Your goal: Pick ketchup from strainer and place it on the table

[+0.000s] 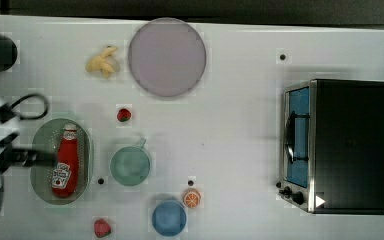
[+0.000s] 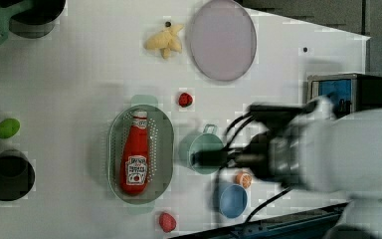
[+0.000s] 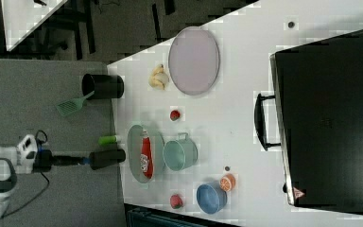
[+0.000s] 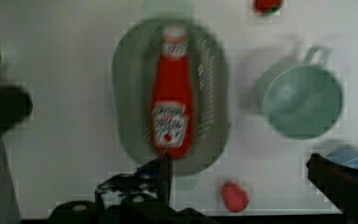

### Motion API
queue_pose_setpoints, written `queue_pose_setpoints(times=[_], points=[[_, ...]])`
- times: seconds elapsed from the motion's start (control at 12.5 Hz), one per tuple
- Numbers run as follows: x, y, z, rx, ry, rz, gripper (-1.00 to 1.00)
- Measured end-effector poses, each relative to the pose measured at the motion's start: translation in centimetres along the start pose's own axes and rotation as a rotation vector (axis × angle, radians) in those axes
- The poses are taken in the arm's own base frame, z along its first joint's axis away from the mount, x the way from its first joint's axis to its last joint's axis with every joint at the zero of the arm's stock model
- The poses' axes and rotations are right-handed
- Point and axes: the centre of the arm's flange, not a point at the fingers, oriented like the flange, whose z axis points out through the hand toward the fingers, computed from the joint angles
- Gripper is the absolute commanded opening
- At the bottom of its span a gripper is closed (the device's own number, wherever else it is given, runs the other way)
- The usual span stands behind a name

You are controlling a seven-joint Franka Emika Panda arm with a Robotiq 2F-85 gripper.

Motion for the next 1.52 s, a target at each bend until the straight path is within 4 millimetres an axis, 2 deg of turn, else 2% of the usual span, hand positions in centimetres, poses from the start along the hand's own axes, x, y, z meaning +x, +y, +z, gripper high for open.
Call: queue_pose_setpoints(times=[0.16, 0.48, 0.64, 1.04, 1.28, 1.52], points=[[-1.9, -3.1, 3.9, 0.019, -0.006, -0.038, 1.00], [-2.9, -4.7, 11.3, 0.059, 0.073, -0.059, 1.00], [-2.4, -4.5, 14.7, 0.103, 0.112, -0.065, 1.00], [-1.5, -2.6, 25.1, 0.159, 0.008, 0.022, 1.00], [-1.1, -1.7, 28.5, 0.148, -0.042, 0.048, 1.00], [-0.7, -1.5, 30.4, 0.178, -0.032, 0.055, 1.00]])
